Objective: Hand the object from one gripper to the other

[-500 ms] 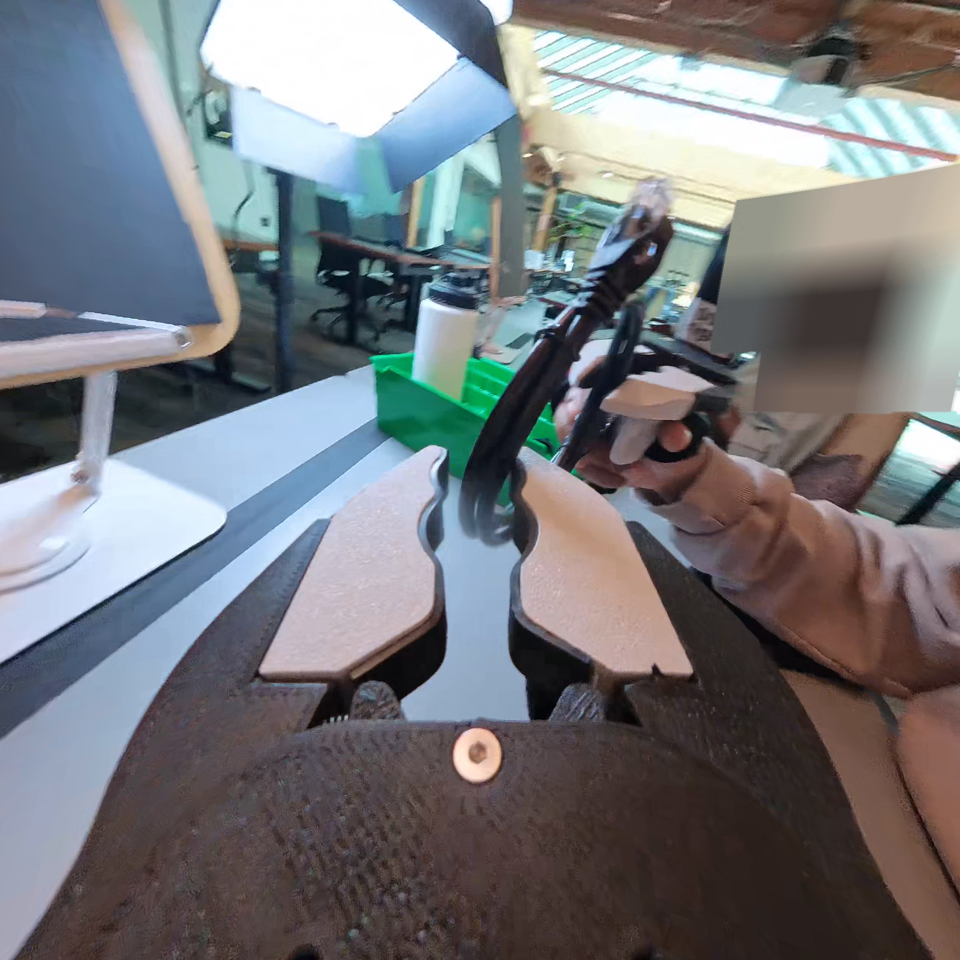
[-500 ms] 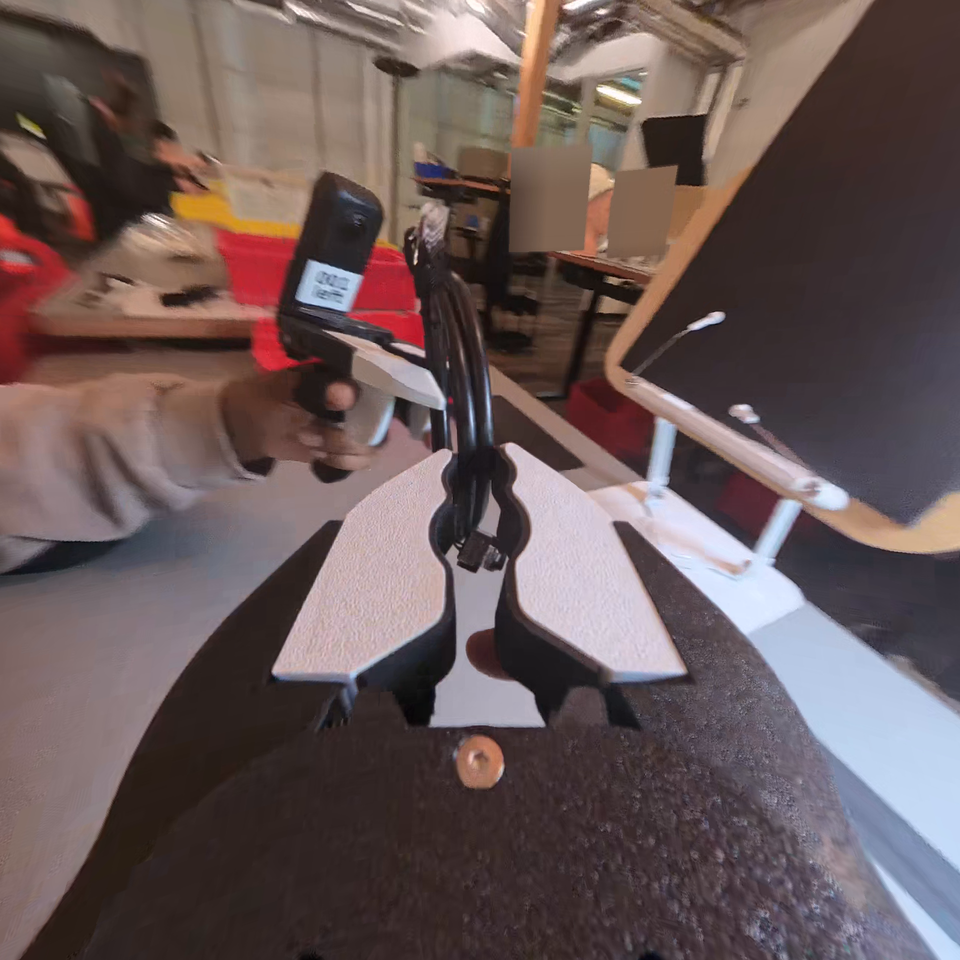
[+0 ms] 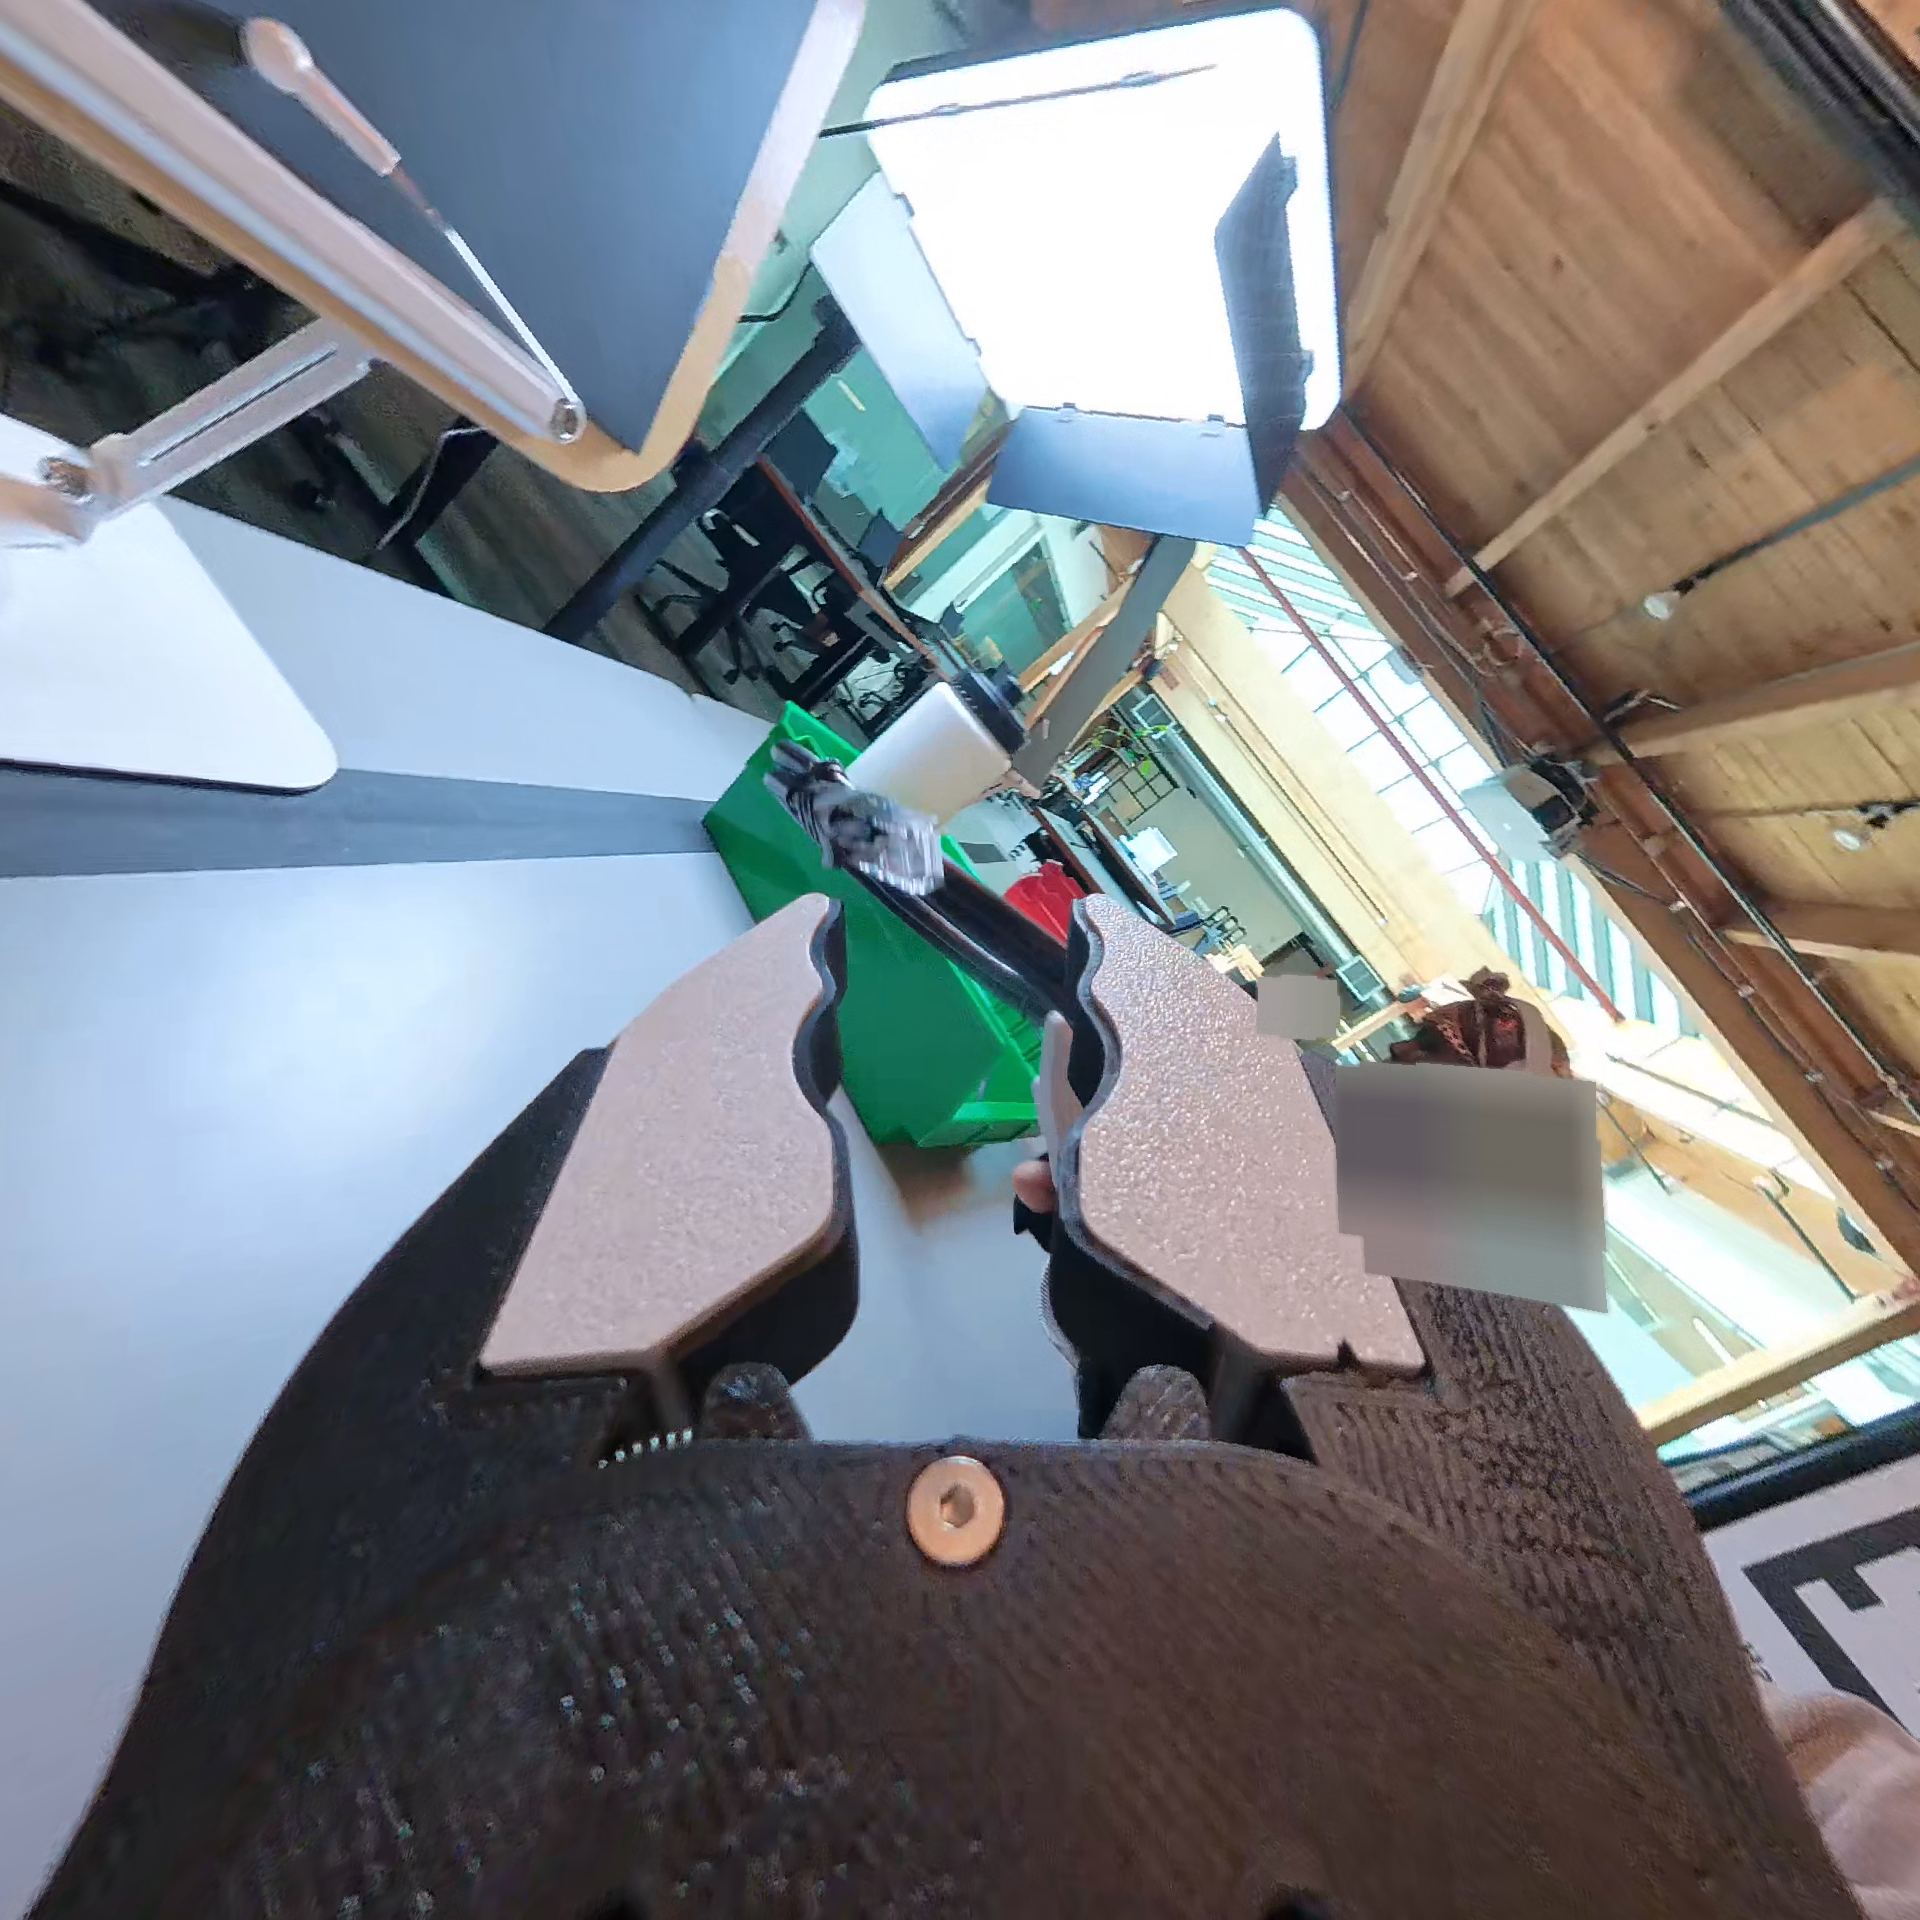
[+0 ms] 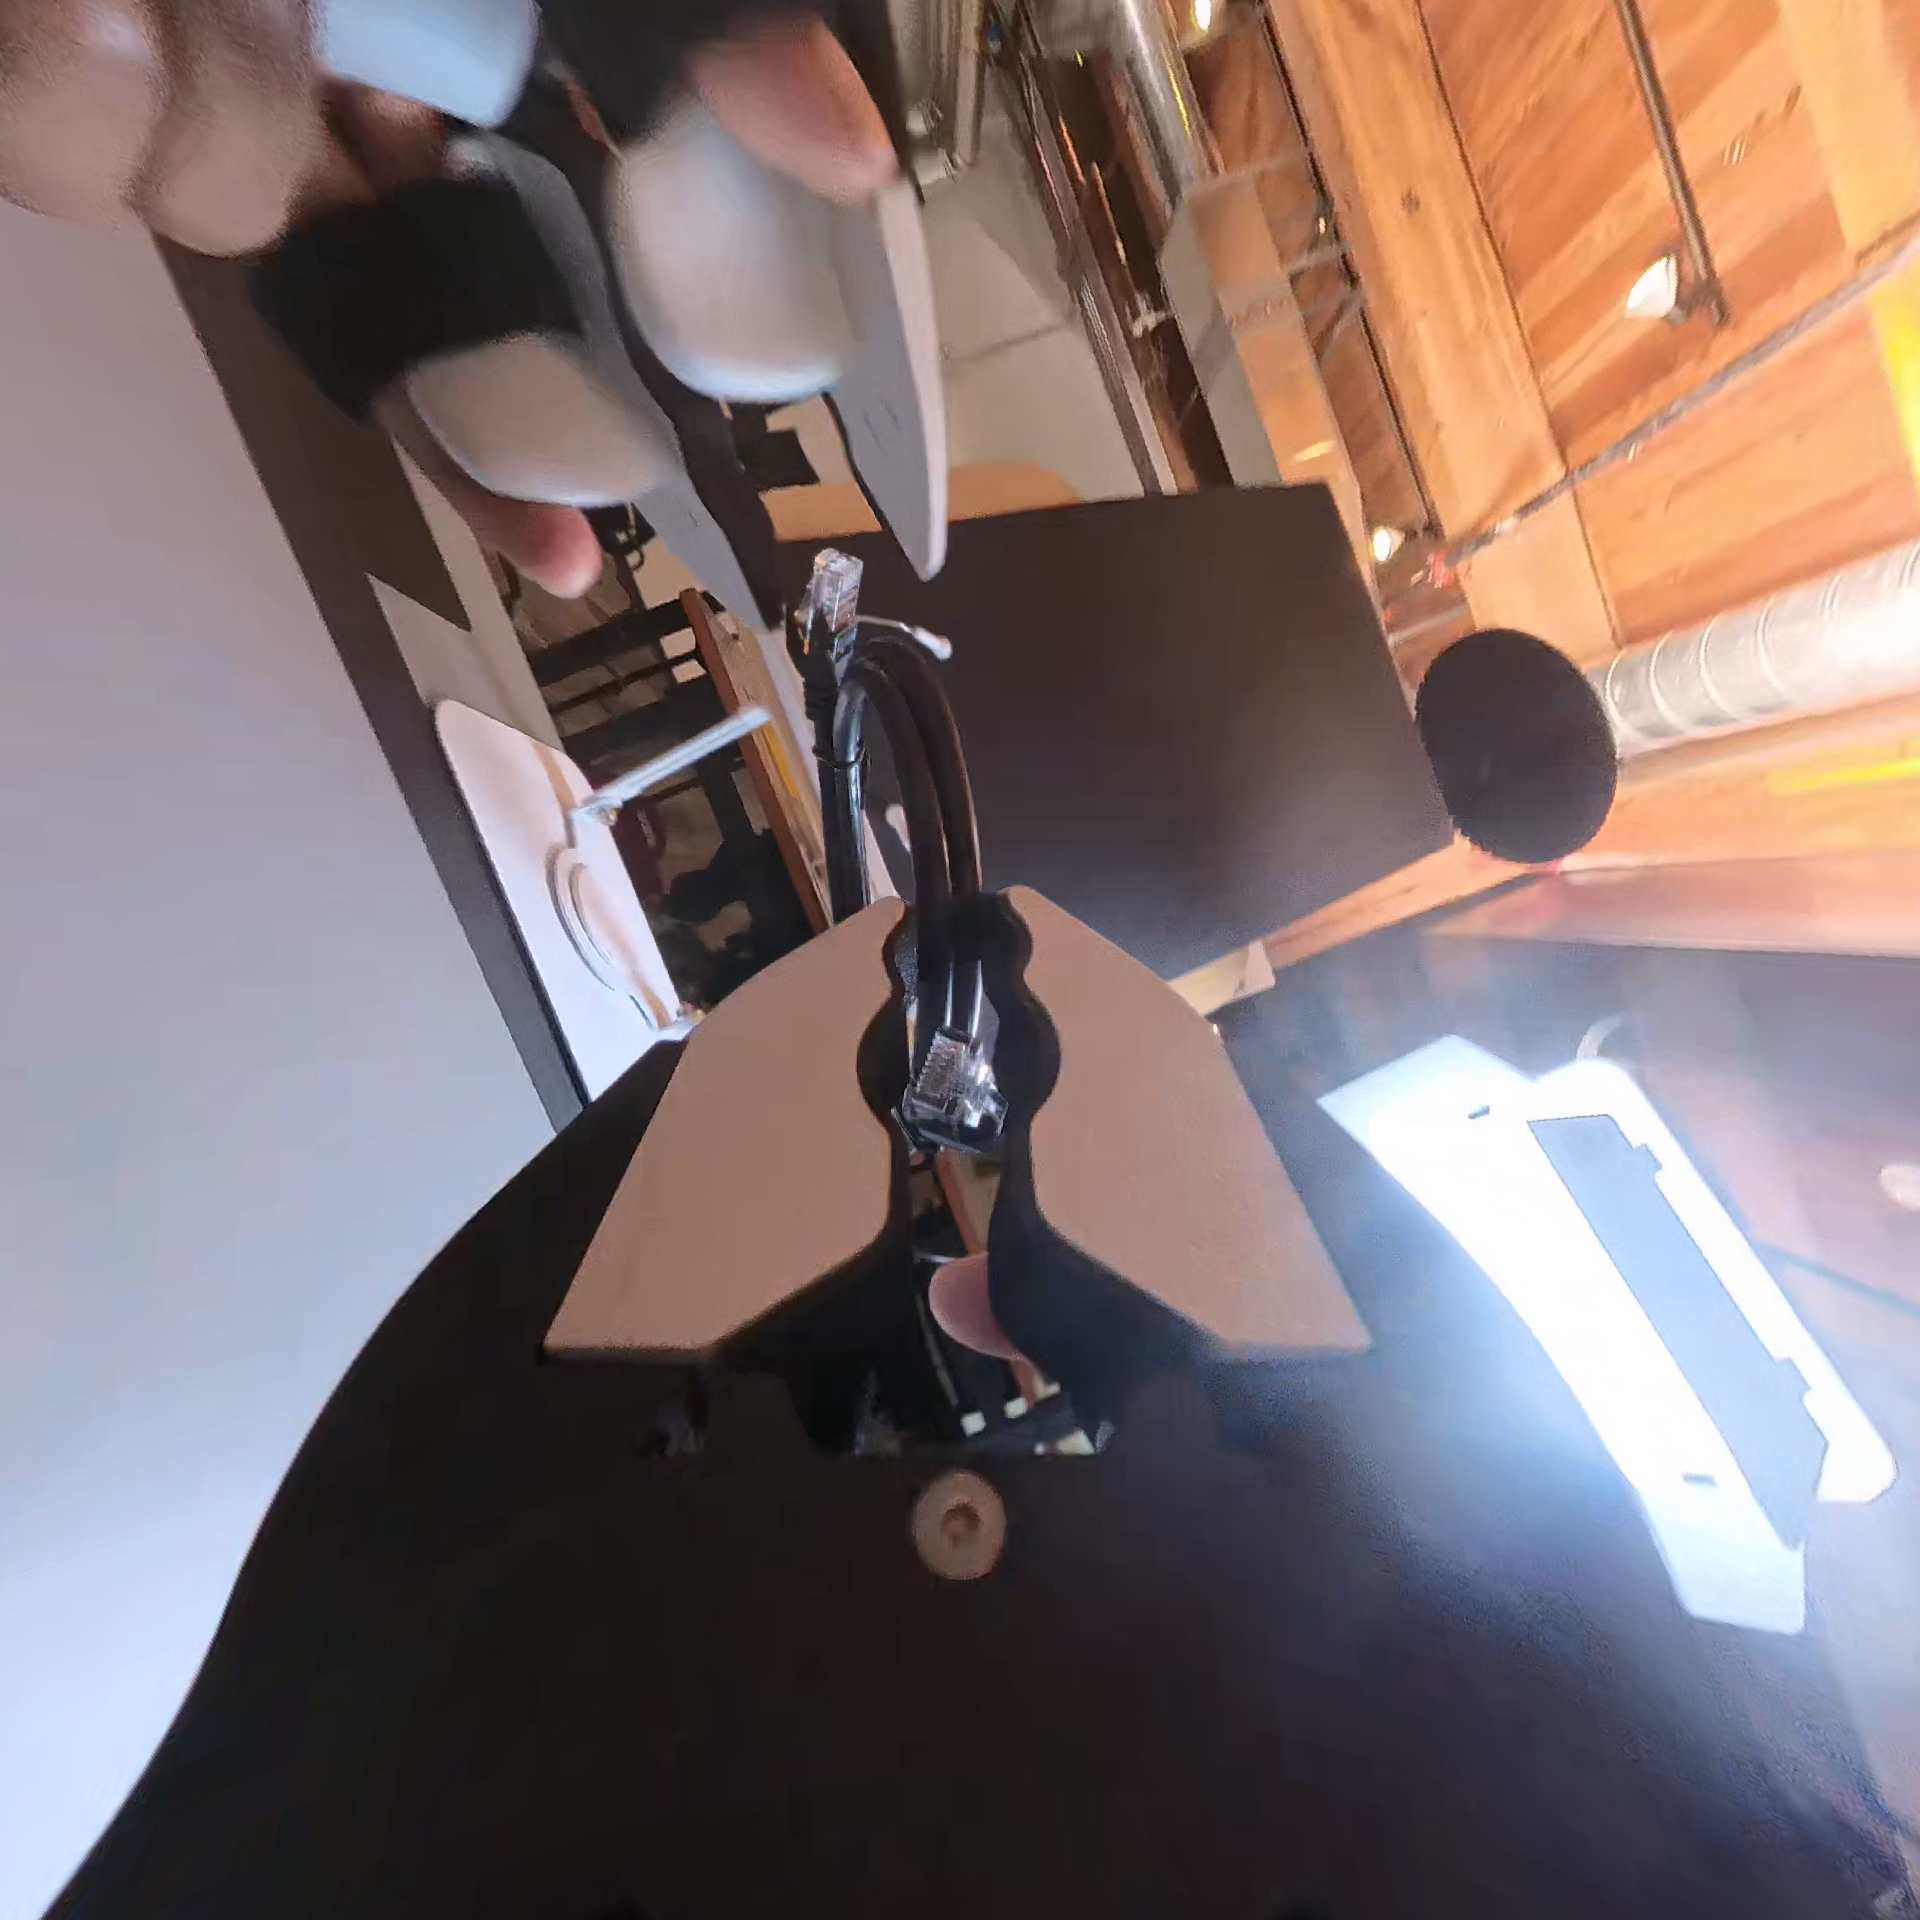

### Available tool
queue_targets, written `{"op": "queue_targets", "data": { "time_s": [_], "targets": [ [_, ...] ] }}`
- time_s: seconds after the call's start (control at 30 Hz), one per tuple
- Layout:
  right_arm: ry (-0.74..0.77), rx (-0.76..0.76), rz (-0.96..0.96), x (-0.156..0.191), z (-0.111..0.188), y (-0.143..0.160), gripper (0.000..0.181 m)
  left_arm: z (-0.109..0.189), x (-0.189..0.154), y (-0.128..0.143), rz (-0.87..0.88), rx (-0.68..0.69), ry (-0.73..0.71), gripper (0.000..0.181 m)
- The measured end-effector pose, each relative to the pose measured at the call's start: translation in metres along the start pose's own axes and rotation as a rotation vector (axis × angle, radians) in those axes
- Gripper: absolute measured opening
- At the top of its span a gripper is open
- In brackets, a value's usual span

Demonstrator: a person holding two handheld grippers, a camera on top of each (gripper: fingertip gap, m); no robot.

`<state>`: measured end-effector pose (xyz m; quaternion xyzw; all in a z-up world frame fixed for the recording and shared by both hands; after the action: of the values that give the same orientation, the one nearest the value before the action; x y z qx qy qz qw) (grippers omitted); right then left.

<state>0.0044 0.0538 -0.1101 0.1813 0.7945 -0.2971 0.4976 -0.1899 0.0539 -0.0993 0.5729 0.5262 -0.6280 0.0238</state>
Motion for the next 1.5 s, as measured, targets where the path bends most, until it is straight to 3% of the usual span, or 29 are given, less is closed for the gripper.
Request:
{"op": "queue_targets", "data": {
  "time_s": [0.07,0.13,0.23,0.47,0.53,0.7,0.73,0.8,0.93,1.13,1.2,1.33,1.5],
  "targets": [
    [0.003,-0.038,0.045,0.009,0.002,-0.005,0.011,0.002,0.006,0.000,-0.007,-0.005,-0.041,0.037],
    [-0.006,-0.094,0.071,0.014,0.005,-0.010,0.011,0.006,0.012,-0.001,-0.023,-0.017,-0.067,0.022],
    [-0.027,-0.174,0.113,0.019,0.011,-0.016,0.012,0.009,0.017,-0.002,-0.050,-0.003,-0.030,0.011],
    [-0.171,-0.247,-0.001,0.026,0.017,-0.029,0.020,0.017,0.001,-0.014,-0.436,0.056,0.006,0.007],
    [-0.289,-0.232,-0.134,0.022,0.015,-0.033,0.031,0.018,-0.009,-0.018,-0.547,0.075,0.005,0.007],
    [-0.796,-0.144,-0.713,-0.004,0.010,-0.052,0.044,0.024,-0.038,-0.025,-0.843,0.108,-0.020,0.007],
    [-0.855,-0.149,-0.842,-0.014,0.009,-0.054,0.047,0.025,-0.042,-0.025,-0.912,0.120,-0.033,0.006],
    [-0.810,-0.148,-0.964,-0.034,0.005,-0.049,0.052,0.025,-0.050,-0.023,-1.041,0.174,-0.035,0.007],
    [-0.631,-0.097,-0.821,-0.060,0.004,-0.025,0.048,0.020,-0.070,-0.005,-1.213,0.335,0.094,0.007],
    [-0.863,-0.060,-0.785,-0.065,0.013,-0.019,0.036,0.000,-0.086,0.041,-1.324,0.604,0.241,0.007],
    [-0.948,-0.050,-0.727,-0.058,0.018,-0.021,0.022,-0.005,-0.088,0.052,-1.347,0.656,0.258,0.007],
    [-0.984,-0.018,-0.649,-0.054,0.020,-0.020,0.014,-0.006,-0.092,0.061,-1.395,0.693,0.271,0.007],
    [-0.952,-0.041,-0.688,-0.071,0.022,-0.017,0.013,-0.002,-0.101,0.046,-1.299,0.568,0.285,0.013]
  ]
}}
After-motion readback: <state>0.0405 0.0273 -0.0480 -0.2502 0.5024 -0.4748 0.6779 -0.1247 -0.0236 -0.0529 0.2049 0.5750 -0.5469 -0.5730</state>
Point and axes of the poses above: each gripper's, where its closed fingertips meet, z back along the fingers, y out of its underside, x = y × z across the jaws, the point moved 9 cm from there along z, back along the fingers, and after that the axes turned 7 degrees about y, right-handed, at the moved point
